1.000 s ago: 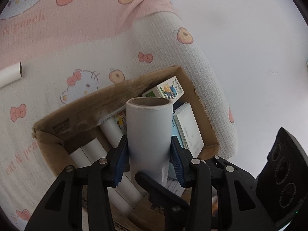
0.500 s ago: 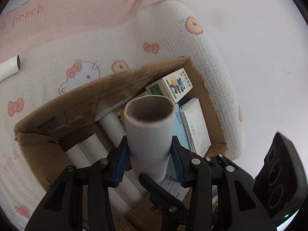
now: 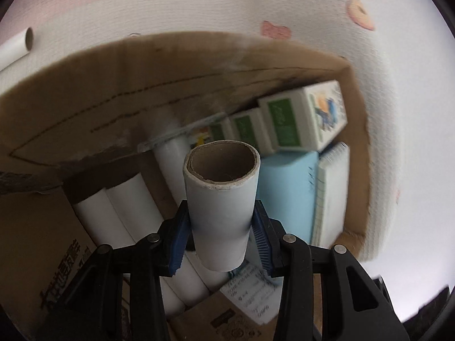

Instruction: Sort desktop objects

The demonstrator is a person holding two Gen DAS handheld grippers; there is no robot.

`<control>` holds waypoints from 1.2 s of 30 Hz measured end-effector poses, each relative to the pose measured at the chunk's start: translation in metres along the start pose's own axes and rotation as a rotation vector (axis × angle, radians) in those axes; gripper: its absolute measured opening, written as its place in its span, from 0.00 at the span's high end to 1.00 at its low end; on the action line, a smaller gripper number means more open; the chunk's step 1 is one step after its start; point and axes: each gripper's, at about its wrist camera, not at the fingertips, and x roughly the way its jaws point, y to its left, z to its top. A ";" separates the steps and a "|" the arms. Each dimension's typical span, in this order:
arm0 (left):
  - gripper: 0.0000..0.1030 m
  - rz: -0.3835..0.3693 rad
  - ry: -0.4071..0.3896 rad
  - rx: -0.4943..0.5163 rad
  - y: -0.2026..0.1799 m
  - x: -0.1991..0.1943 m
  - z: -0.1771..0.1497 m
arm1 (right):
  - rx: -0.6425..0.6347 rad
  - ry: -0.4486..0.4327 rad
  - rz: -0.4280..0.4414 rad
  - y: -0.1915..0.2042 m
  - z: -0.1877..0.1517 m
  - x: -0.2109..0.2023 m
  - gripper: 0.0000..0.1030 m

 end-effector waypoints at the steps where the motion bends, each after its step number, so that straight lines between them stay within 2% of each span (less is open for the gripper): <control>1: 0.55 0.003 0.006 -0.019 0.001 0.004 0.001 | -0.001 0.005 -0.019 -0.001 0.000 0.001 0.44; 5: 0.55 0.035 -0.026 -0.063 0.003 0.009 0.006 | -0.023 0.015 -0.091 -0.001 0.000 0.003 0.44; 7: 0.55 0.009 -0.046 -0.080 0.003 0.010 0.008 | -0.037 0.017 -0.114 -0.001 0.001 0.003 0.44; 13: 0.56 0.009 -0.037 -0.125 0.004 0.015 0.007 | -0.064 0.017 -0.154 -0.001 0.003 -0.001 0.44; 17: 0.55 -0.008 -0.026 -0.131 0.006 0.016 0.005 | -0.083 0.014 -0.154 0.003 0.005 -0.002 0.44; 23: 0.55 -0.095 0.007 -0.153 0.012 0.013 -0.002 | -0.097 0.023 -0.134 0.013 0.001 -0.005 0.44; 25: 0.56 -0.094 -0.006 -0.151 0.016 0.009 -0.005 | -0.100 0.030 -0.120 0.015 0.002 -0.002 0.44; 26: 0.57 -0.092 -0.016 -0.140 0.017 0.007 -0.007 | -0.102 0.033 -0.115 0.017 0.002 0.000 0.44; 29: 0.76 -0.140 -0.026 -0.092 0.014 0.001 -0.012 | -0.114 0.035 -0.086 0.022 0.006 0.003 0.44; 30: 0.83 -0.127 -0.036 -0.070 0.012 -0.002 -0.014 | -0.113 0.032 -0.069 0.023 0.007 0.004 0.44; 31: 0.87 -0.107 -0.052 -0.038 0.009 -0.006 -0.016 | -0.107 0.030 -0.040 0.024 0.008 0.004 0.47; 34: 0.92 -0.091 -0.109 0.040 0.003 -0.020 -0.016 | -0.069 0.035 0.070 0.026 0.014 0.006 0.76; 36: 0.93 -0.081 -0.132 0.076 0.009 -0.034 -0.005 | -0.055 0.050 0.113 0.028 0.018 0.010 0.81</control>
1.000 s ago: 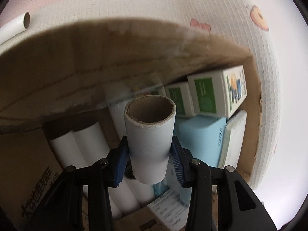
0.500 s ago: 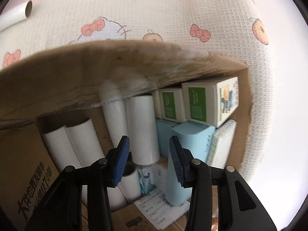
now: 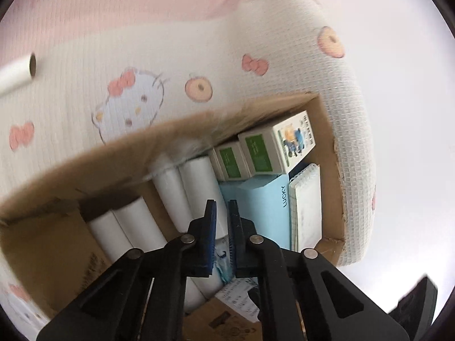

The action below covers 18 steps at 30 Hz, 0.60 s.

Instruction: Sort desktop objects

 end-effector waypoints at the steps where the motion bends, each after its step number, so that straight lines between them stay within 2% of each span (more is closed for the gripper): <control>1: 0.94 0.004 -0.009 0.018 0.002 -0.006 0.002 | 0.004 0.013 0.008 0.002 0.003 0.004 0.84; 2: 0.94 0.006 -0.017 0.047 -0.010 -0.004 0.011 | 0.008 0.031 0.021 0.004 0.005 0.009 0.85; 6: 0.95 -0.002 -0.065 0.183 -0.012 -0.031 0.012 | 0.015 0.109 0.091 0.011 0.015 0.031 0.87; 8: 0.95 -0.003 -0.095 0.207 -0.011 -0.045 0.017 | 0.027 0.155 0.061 0.012 0.019 0.047 0.87; 10: 0.95 -0.019 -0.131 0.212 0.000 -0.057 0.020 | 0.049 0.185 0.075 0.011 0.024 0.059 0.89; 18: 0.95 -0.068 -0.217 0.302 0.010 -0.095 0.019 | 0.004 0.265 -0.068 0.022 0.039 0.102 0.89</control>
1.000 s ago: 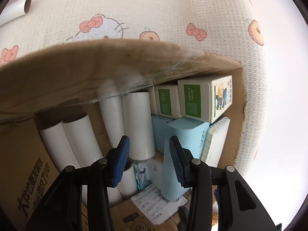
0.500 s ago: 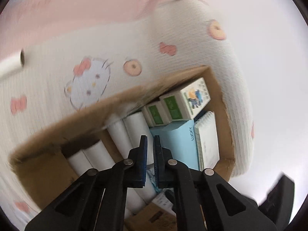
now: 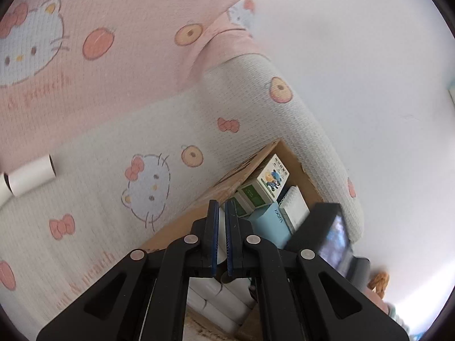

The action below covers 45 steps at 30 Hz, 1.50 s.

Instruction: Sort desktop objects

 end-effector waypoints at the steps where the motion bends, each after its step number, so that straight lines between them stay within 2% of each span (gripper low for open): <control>1: 0.95 -0.005 -0.003 0.007 0.000 -0.001 0.000 | -0.009 0.012 -0.034 0.003 0.002 0.007 0.89; 4: 0.95 -0.042 0.011 -0.004 0.005 0.000 -0.001 | -0.018 0.046 -0.105 0.006 0.005 0.023 0.89; 11: 0.95 -0.089 0.030 -0.024 0.015 0.001 -0.002 | -0.054 0.079 -0.197 0.016 0.014 0.043 0.91; 18: 0.95 -0.084 0.005 0.004 0.017 -0.010 0.000 | -0.114 0.120 -0.223 0.030 0.022 0.061 0.91; 22: 0.95 -0.073 0.003 0.005 0.019 -0.016 -0.001 | -0.165 0.141 -0.293 0.043 0.023 0.075 0.91; 25: 0.95 -0.061 0.003 0.001 0.020 -0.018 -0.004 | -0.153 0.126 -0.266 0.041 0.022 0.074 0.91; 28: 0.95 -0.067 -0.003 -0.004 0.022 -0.019 -0.005 | -0.124 0.073 -0.246 0.038 0.021 0.067 0.91; 31: 0.95 -0.067 -0.012 0.009 0.021 -0.018 -0.005 | -0.157 0.041 -0.331 0.042 0.022 0.064 0.91; 33: 0.95 -0.067 -0.017 0.017 0.020 -0.017 -0.005 | -0.186 0.074 -0.349 0.045 0.021 0.071 0.91; 39: 0.95 -0.088 -0.001 -0.011 0.028 -0.016 -0.007 | -0.306 0.123 -0.484 0.064 0.018 0.094 0.91; 45: 0.95 -0.081 0.011 -0.011 0.032 -0.017 -0.011 | -0.307 0.147 -0.457 0.067 0.022 0.101 0.91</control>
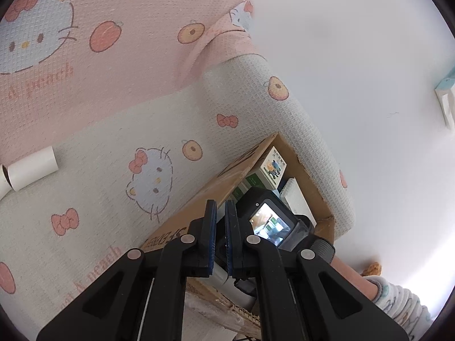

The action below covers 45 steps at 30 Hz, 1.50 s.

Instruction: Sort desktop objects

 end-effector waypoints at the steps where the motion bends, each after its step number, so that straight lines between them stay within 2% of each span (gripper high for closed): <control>1: 0.95 -0.005 -0.002 0.000 0.001 -0.001 0.000 | 0.004 0.001 0.015 0.000 0.001 0.001 0.91; 6: 0.95 -0.010 0.000 0.009 0.001 -0.008 0.000 | 0.014 0.029 0.053 -0.003 0.005 0.004 0.91; 8: 0.95 -0.005 0.002 0.019 -0.001 -0.009 0.000 | 0.032 0.027 0.093 -0.006 0.005 0.003 0.91; 10: 0.95 0.000 0.010 0.034 -0.004 -0.008 -0.002 | 0.059 0.034 0.180 -0.011 0.004 0.003 0.91; 12: 0.95 0.007 0.025 0.050 -0.008 -0.005 -0.003 | 0.112 0.087 0.361 -0.017 0.002 0.008 0.91; 13: 0.95 0.014 0.033 0.057 -0.009 -0.004 -0.004 | 0.121 0.074 0.364 -0.018 -0.002 0.006 0.91; 15: 0.95 0.027 0.046 0.077 -0.013 0.000 -0.005 | 0.114 0.016 0.273 -0.020 -0.008 -0.005 0.91; 16: 0.95 0.035 0.056 0.086 -0.015 0.002 -0.005 | 0.123 -0.011 0.269 -0.024 -0.011 -0.013 0.91; 19: 0.95 0.057 0.071 0.100 -0.021 0.008 -0.005 | 0.181 -0.069 0.346 -0.043 -0.025 -0.035 0.91; 24: 0.94 0.062 0.094 0.127 -0.039 0.016 -0.006 | 0.179 -0.157 0.321 -0.059 -0.055 -0.063 0.91; 26: 0.94 0.077 0.104 0.140 -0.047 0.020 -0.008 | 0.207 -0.196 0.314 -0.046 -0.075 -0.080 0.91; 28: 0.92 0.100 0.121 0.150 -0.056 0.026 -0.009 | 0.241 -0.231 0.334 -0.023 -0.055 -0.105 0.91; 31: 0.91 0.115 0.163 0.165 -0.070 0.036 -0.012 | 0.311 -0.285 0.376 -0.081 -0.089 -0.078 0.91; 34: 0.90 0.103 0.218 0.162 -0.080 0.053 -0.014 | 0.356 -0.310 0.391 -0.089 -0.100 -0.083 0.91; 36: 0.87 0.119 0.271 0.148 -0.082 0.068 -0.016 | 0.384 -0.318 0.404 -0.093 -0.106 -0.077 0.91; 41: 0.86 0.218 0.398 0.075 -0.078 0.108 -0.024 | 0.445 -0.324 0.417 -0.101 -0.120 -0.068 0.91; 43: 0.86 0.240 0.456 0.009 -0.073 0.127 -0.027 | 0.465 -0.329 0.430 -0.107 -0.126 -0.069 0.91; 45: 0.86 0.223 0.488 -0.071 -0.066 0.138 -0.029 | 0.495 -0.340 0.454 -0.113 -0.131 -0.069 0.91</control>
